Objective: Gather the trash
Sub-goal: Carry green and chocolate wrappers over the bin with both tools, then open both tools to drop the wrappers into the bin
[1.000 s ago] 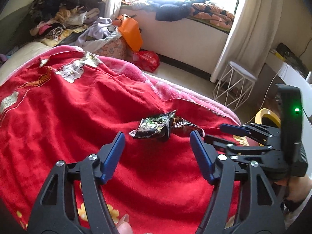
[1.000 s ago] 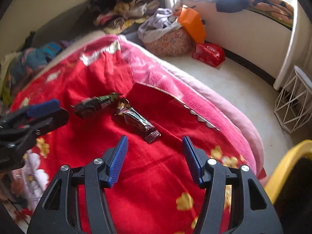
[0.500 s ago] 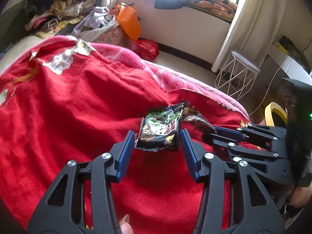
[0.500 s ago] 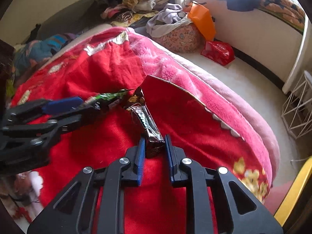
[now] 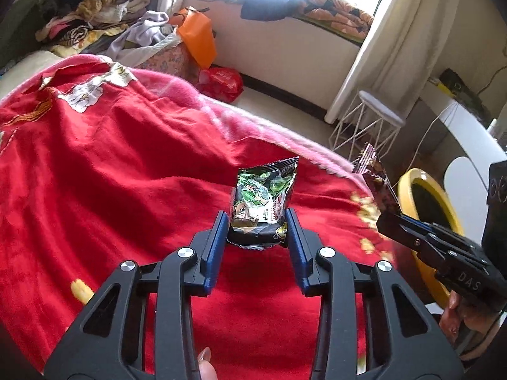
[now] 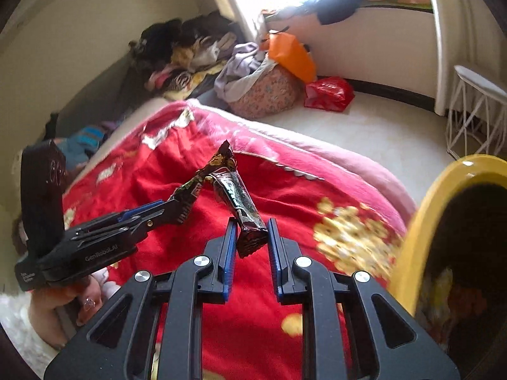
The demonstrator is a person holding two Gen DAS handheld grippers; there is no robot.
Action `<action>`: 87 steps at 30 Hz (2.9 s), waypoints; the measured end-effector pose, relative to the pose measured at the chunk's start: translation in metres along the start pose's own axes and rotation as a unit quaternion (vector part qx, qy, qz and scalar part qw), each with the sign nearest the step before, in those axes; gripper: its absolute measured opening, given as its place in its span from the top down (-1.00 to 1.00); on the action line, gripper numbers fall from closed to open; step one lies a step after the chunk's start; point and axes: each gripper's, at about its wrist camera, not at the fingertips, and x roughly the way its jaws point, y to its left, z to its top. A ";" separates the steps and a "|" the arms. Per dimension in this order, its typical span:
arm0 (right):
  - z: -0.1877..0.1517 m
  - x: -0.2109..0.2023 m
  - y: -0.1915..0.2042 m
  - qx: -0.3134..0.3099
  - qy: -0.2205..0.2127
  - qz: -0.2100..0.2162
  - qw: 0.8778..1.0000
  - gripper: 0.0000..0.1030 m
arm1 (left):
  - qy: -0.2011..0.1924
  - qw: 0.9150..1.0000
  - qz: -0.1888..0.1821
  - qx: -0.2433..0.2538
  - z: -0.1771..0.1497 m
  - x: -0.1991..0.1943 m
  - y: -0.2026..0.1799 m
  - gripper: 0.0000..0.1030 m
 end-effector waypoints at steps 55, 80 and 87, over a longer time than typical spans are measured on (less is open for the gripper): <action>-0.050 -0.165 -0.167 0.200 -0.102 -0.141 0.964 0.64 | 0.003 0.979 -0.131 0.159 -0.042 -0.020 -0.203 0.41; -0.066 -0.196 -0.182 0.230 -0.113 -0.137 0.957 -0.24 | 0.026 0.978 -0.127 0.162 -0.040 0.008 -0.226 -0.52; -0.064 -0.210 -0.155 0.181 -0.129 -0.160 0.962 -0.67 | 0.007 0.984 -0.103 0.146 -0.036 -0.012 -0.210 -0.79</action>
